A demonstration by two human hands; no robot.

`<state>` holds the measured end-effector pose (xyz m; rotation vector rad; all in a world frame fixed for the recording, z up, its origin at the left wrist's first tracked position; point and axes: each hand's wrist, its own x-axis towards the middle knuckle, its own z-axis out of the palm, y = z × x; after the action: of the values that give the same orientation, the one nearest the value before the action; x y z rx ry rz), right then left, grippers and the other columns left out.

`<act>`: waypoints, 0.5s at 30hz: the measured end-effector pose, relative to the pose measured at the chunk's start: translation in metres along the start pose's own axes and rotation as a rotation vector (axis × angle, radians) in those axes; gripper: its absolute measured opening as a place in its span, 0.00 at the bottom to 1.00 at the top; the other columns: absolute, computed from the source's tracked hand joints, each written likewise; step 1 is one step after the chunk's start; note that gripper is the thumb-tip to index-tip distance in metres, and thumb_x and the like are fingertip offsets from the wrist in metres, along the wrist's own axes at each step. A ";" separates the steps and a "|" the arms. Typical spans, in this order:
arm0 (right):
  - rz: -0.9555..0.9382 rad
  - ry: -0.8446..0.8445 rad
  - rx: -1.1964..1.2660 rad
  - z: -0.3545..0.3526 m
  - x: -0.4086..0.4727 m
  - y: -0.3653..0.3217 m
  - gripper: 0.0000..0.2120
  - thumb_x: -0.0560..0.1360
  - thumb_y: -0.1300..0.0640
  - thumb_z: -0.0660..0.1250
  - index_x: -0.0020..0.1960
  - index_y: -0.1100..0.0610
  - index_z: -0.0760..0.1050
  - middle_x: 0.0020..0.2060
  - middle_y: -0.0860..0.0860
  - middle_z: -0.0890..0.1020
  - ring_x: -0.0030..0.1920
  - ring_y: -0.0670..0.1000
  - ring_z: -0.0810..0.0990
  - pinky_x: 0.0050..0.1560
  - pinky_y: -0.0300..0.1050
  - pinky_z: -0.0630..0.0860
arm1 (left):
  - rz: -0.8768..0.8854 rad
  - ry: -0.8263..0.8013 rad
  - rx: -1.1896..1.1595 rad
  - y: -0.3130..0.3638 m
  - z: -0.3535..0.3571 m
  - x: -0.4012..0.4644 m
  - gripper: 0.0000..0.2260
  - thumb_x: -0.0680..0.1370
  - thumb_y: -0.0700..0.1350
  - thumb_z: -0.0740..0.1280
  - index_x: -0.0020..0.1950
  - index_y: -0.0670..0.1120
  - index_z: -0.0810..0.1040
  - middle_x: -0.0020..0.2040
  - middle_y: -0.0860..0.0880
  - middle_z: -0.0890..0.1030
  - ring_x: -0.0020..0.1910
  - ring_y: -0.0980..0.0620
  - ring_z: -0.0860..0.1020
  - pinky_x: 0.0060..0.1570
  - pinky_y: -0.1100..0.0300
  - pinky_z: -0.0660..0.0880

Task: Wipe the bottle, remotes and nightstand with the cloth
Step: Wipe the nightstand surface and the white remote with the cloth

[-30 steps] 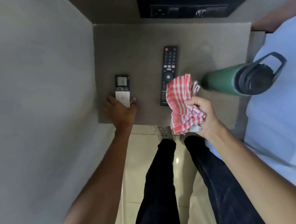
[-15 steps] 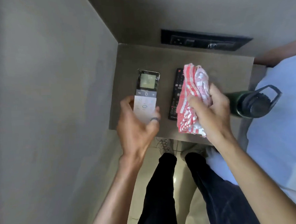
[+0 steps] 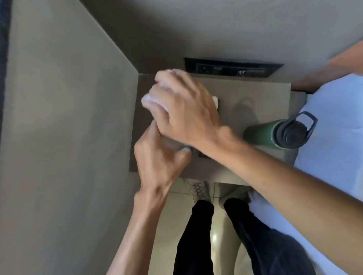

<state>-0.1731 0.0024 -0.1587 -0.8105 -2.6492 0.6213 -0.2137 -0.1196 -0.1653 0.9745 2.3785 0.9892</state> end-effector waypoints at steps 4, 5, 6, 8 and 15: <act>0.288 -0.023 -0.039 0.007 0.026 0.011 0.19 0.81 0.41 0.60 0.49 0.52 0.84 0.49 0.51 0.85 0.45 0.62 0.84 0.37 0.47 0.69 | 0.015 -0.006 0.009 0.003 0.006 0.001 0.16 0.65 0.46 0.76 0.50 0.51 0.77 0.36 0.57 0.78 0.37 0.57 0.77 0.33 0.68 0.72; 0.349 -0.026 -0.014 0.007 0.032 0.017 0.19 0.80 0.41 0.61 0.48 0.52 0.84 0.47 0.52 0.86 0.45 0.63 0.85 0.38 0.45 0.67 | 0.013 -0.008 0.014 0.002 0.007 -0.001 0.16 0.66 0.46 0.76 0.50 0.51 0.76 0.37 0.56 0.78 0.36 0.55 0.76 0.33 0.64 0.73; 0.414 -0.048 0.029 0.008 0.038 0.025 0.20 0.79 0.41 0.61 0.47 0.53 0.85 0.46 0.53 0.88 0.45 0.64 0.85 0.39 0.45 0.67 | 0.008 -0.009 0.019 0.001 0.009 -0.005 0.15 0.66 0.46 0.76 0.50 0.51 0.76 0.37 0.55 0.78 0.35 0.54 0.75 0.33 0.59 0.75; 0.558 -0.193 0.140 0.011 0.049 0.041 0.21 0.77 0.40 0.62 0.48 0.54 0.87 0.45 0.55 0.89 0.47 0.64 0.85 0.42 0.45 0.71 | -0.005 -0.013 0.017 0.000 0.010 -0.014 0.15 0.66 0.46 0.76 0.49 0.52 0.76 0.37 0.56 0.77 0.35 0.56 0.75 0.35 0.54 0.77; 1.103 -0.253 0.965 0.002 0.028 0.100 0.21 0.84 0.40 0.64 0.57 0.57 0.84 0.45 0.59 0.90 0.34 0.56 0.87 0.40 0.48 0.88 | -0.165 -0.047 -0.168 -0.003 0.011 -0.022 0.22 0.66 0.50 0.73 0.60 0.58 0.81 0.44 0.53 0.87 0.43 0.48 0.86 0.44 0.47 0.86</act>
<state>-0.1511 0.0930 -0.2038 -1.7978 -1.4258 2.0868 -0.1936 -0.1317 -0.1727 0.7205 2.2538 1.0699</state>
